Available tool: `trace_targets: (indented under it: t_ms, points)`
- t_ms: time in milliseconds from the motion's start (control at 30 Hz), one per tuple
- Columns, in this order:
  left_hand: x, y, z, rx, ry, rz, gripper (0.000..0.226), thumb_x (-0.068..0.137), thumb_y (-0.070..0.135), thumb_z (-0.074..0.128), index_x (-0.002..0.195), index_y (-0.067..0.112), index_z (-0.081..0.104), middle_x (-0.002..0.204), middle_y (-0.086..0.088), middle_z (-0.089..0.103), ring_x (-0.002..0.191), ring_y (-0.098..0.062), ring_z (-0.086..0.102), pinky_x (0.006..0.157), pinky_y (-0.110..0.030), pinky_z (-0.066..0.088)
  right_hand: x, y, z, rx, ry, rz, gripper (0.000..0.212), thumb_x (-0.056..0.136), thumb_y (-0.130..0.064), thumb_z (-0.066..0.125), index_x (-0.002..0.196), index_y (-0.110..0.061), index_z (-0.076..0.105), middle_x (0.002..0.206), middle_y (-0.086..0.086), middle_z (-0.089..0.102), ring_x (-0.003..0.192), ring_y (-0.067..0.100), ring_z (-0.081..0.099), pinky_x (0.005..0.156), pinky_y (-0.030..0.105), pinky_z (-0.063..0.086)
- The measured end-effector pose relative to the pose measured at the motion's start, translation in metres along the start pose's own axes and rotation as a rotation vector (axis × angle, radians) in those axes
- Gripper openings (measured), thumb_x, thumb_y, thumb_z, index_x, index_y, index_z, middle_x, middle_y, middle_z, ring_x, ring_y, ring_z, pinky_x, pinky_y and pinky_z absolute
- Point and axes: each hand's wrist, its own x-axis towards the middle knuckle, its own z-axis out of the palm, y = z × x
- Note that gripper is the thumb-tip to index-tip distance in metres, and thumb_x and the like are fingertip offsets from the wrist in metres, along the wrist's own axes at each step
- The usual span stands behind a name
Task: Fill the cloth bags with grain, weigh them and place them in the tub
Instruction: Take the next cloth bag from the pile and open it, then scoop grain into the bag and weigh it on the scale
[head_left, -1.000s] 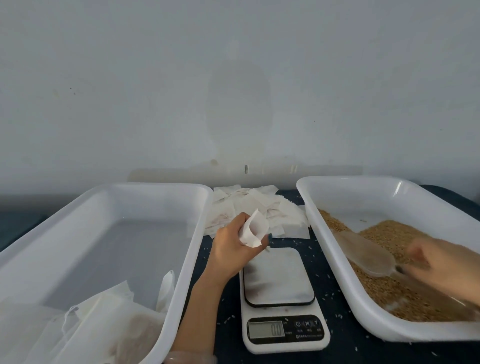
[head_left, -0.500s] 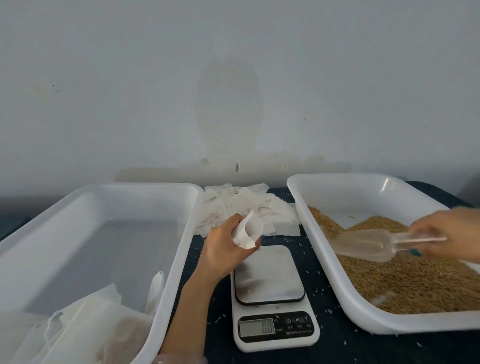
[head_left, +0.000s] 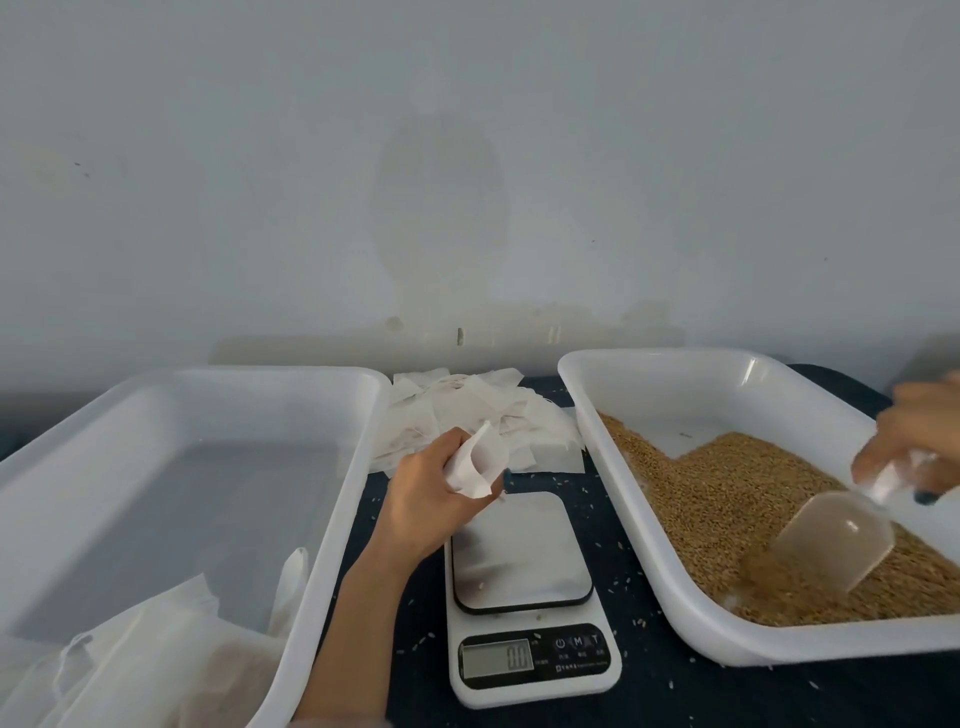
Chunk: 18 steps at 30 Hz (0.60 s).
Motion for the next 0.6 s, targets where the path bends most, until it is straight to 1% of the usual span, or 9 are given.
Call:
trace_targets:
  t_ms: [67,133,200,233,267,300,400,533,600]
  points:
    - [0.000,0.001,0.000,0.001,0.001,0.000,0.030,0.071,0.042,0.076,0.081,0.023,0.056,0.076,0.009,0.058,0.066,-0.012,0.051,0.058,-0.027,0.042,0.009,-0.112,0.068,0.249,0.017,-0.072,0.043,0.076,-0.069,0.056,0.109,-0.086,0.034,0.104,-0.039,0.051,0.100,-0.011,0.041,0.085,0.016,0.041]
    - [0.000,0.002,0.000,-0.007,-0.001,0.001,0.030,0.070,0.042,0.074,0.081,0.022,0.056,0.076,0.009,0.058,0.065,-0.011,0.050,0.057,-0.026,0.042,0.015,-0.113,0.066,0.326,0.095,-0.089,0.045,0.070,-0.072,0.053,0.111,-0.083,0.038,0.114,-0.048,0.042,0.106,-0.018,0.039,0.083,0.014,0.045]
    - [0.000,0.002,0.000,-0.004,-0.014,-0.001,0.029,0.071,0.039,0.076,0.082,0.021,0.057,0.075,0.009,0.058,0.065,-0.010,0.050,0.057,-0.024,0.041,0.029,-0.099,0.095,0.451,0.185,-0.071,0.052,0.060,-0.086,0.047,0.112,-0.080,0.043,0.118,-0.051,0.041,0.110,-0.022,0.038,0.079,0.012,0.048]
    - [0.000,0.001,0.000,0.003,-0.021,-0.002,0.028,0.071,0.037,0.077,0.082,0.021,0.056,0.075,0.010,0.058,0.064,-0.009,0.050,0.057,-0.022,0.040,0.045,-0.110,0.098,0.517,0.159,-0.056,0.059,0.056,-0.093,0.041,0.113,-0.078,0.045,0.119,-0.050,0.044,0.111,-0.022,0.040,0.078,0.012,0.049]
    - [0.000,0.001,0.000,0.008,-0.025,-0.001,0.027,0.072,0.035,0.078,0.081,0.022,0.056,0.075,0.012,0.058,0.064,-0.007,0.050,0.056,-0.018,0.039,0.063,-0.110,0.112,0.618,0.055,-0.024,0.062,0.058,-0.096,0.036,0.115,-0.076,0.046,0.119,-0.048,0.048,0.111,-0.022,0.043,0.078,0.011,0.051]
    - [0.000,0.002,0.000,0.011,-0.026,0.002,0.026,0.074,0.033,0.079,0.080,0.024,0.055,0.075,0.014,0.058,0.064,-0.005,0.050,0.055,-0.015,0.038,0.076,-0.104,0.128,0.703,0.023,-0.028,0.061,0.062,-0.094,0.037,0.118,-0.073,0.047,0.120,-0.045,0.052,0.111,-0.021,0.047,0.078,0.009,0.052]
    - [-0.001,0.003,0.001,0.004,-0.030,0.006,0.025,0.076,0.029,0.080,0.082,0.026,0.056,0.077,0.018,0.060,0.068,-0.003,0.054,0.056,-0.014,0.040,0.097,-0.083,0.164,0.825,0.210,-0.108,0.055,0.076,-0.076,0.058,0.128,-0.061,0.050,0.125,-0.034,0.058,0.117,-0.012,0.054,0.082,0.008,0.052]
    - [-0.001,0.006,0.002,-0.006,-0.047,-0.003,0.024,0.078,0.029,0.081,0.087,0.026,0.059,0.083,0.015,0.061,0.074,-0.004,0.057,0.058,-0.017,0.044,0.092,-0.091,0.167,1.026,0.276,-0.046,0.064,0.070,-0.076,0.066,0.129,-0.054,0.055,0.129,-0.028,0.060,0.119,-0.006,0.057,0.087,0.008,0.050]
    - [-0.002,0.006,0.003,-0.025,-0.057,-0.005,0.023,0.078,0.029,0.081,0.087,0.026,0.060,0.081,0.014,0.062,0.072,-0.004,0.057,0.057,-0.016,0.043,0.069,-0.098,0.151,1.097,0.264,-0.011,0.060,0.070,-0.070,0.071,0.126,-0.053,0.059,0.128,-0.025,0.063,0.117,-0.003,0.060,0.087,0.012,0.052]
